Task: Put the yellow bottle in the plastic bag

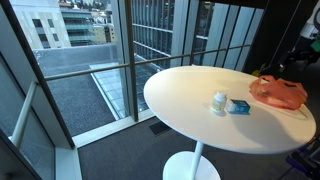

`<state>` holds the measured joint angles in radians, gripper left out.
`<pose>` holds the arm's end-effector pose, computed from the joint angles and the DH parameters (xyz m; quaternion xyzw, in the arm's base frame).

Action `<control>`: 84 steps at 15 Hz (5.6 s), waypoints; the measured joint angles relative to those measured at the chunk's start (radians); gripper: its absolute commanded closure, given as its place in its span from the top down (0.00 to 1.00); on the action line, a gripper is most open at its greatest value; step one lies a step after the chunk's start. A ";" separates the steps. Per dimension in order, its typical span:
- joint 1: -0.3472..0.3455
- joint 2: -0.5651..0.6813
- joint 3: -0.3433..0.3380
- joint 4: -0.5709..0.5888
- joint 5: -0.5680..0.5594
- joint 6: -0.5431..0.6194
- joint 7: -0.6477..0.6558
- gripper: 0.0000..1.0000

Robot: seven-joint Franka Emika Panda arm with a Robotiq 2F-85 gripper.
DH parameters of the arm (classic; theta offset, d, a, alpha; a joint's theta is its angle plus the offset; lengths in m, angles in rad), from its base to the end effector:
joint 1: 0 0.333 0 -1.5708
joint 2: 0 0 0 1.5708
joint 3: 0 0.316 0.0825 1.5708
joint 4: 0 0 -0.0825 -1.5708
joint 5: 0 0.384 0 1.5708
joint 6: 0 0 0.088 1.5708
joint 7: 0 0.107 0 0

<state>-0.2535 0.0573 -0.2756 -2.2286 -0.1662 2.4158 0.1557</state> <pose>0.4709 -0.2756 0.3608 0.9560 -0.2781 0.0518 0.0778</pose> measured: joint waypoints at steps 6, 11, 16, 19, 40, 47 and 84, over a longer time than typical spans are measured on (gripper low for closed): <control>0.000 0.002 0.001 0.000 0.000 0.000 0.000 1.00; 0.001 0.041 0.002 0.002 0.011 0.061 0.000 1.00; 0.005 0.105 0.014 0.017 0.061 0.156 -0.001 1.00; 0.007 0.138 0.021 0.036 0.081 0.190 -0.001 1.00; 0.022 0.240 0.014 0.097 0.083 0.235 -0.001 0.00; 0.041 0.131 -0.014 0.071 0.012 0.235 0.007 0.02; 0.058 -0.400 0.086 -0.159 -0.039 -0.327 -0.196 1.00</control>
<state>-0.1954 -0.3429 -0.1899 -2.3872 -0.2053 2.0883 -0.0399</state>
